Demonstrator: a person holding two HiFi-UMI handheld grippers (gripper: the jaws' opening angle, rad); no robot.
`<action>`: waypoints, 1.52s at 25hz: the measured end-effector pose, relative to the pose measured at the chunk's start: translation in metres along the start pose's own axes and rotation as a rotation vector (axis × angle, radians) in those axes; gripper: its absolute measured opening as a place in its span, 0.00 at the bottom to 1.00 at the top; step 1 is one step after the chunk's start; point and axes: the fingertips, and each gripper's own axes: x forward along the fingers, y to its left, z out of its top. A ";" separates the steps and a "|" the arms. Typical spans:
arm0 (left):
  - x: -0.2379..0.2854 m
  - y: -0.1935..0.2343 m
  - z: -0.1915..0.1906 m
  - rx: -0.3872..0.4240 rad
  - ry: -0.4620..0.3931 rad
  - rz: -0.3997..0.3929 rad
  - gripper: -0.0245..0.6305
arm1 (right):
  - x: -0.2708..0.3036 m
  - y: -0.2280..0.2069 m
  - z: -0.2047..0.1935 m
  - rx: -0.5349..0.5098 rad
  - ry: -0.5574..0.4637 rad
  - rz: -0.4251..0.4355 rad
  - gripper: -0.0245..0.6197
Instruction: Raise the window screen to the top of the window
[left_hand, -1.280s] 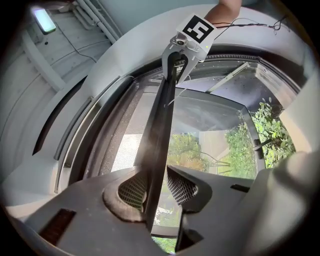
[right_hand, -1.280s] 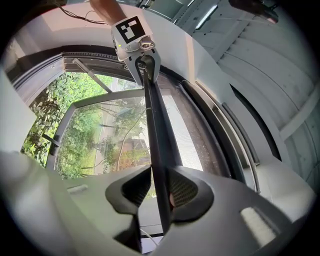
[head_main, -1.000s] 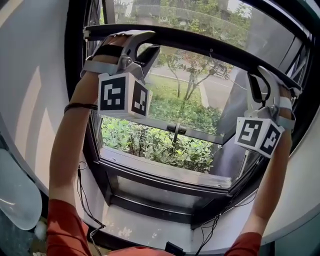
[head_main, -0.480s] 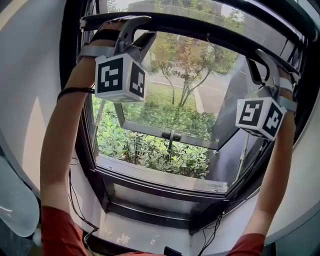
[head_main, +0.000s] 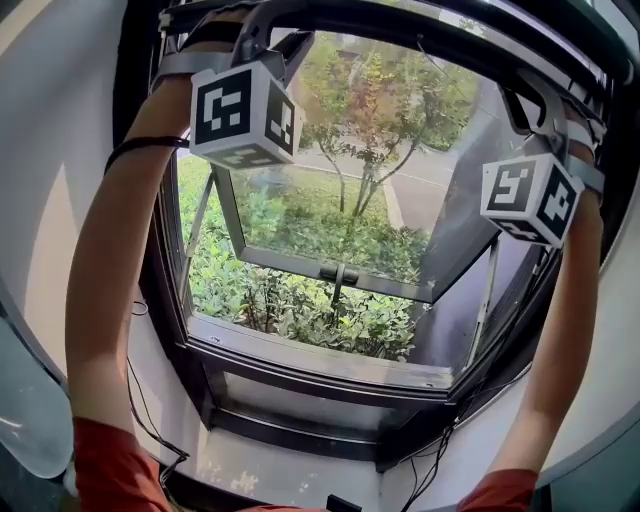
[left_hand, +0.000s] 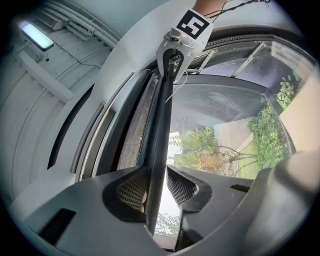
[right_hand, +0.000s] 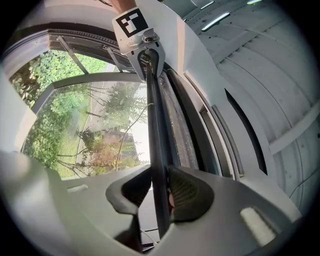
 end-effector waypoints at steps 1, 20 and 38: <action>0.002 0.000 0.001 0.003 0.000 0.006 0.22 | 0.001 -0.001 -0.001 -0.003 0.004 -0.005 0.21; 0.037 0.038 0.005 0.027 -0.020 0.120 0.22 | 0.034 -0.037 -0.008 -0.064 0.016 -0.091 0.21; 0.059 0.059 0.001 0.032 0.027 0.137 0.22 | 0.055 -0.059 -0.011 -0.078 0.085 -0.097 0.20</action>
